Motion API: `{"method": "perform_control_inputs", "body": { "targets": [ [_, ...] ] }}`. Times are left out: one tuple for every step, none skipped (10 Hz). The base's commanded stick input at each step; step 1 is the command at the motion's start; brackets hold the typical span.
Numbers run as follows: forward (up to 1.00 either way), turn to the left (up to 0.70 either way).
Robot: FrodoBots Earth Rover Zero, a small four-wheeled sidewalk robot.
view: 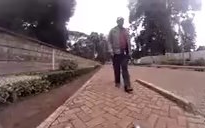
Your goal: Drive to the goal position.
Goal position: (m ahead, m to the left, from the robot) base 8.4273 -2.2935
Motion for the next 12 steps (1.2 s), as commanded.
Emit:
{"method": "perform_control_inputs", "body": {
  "targets": [
    [0.7,0.0],
    [0.7,0.0],
    [0.7,0.0],
    [0.7,0.0],
    [0.7,0.0],
    [0.7,0.0],
    [0.7,0.0],
    [0.7,0.0],
    [0.7,0.0],
    [0.7,0.0],
    [0.7,0.0],
    [0.7,0.0]
  ]
}}
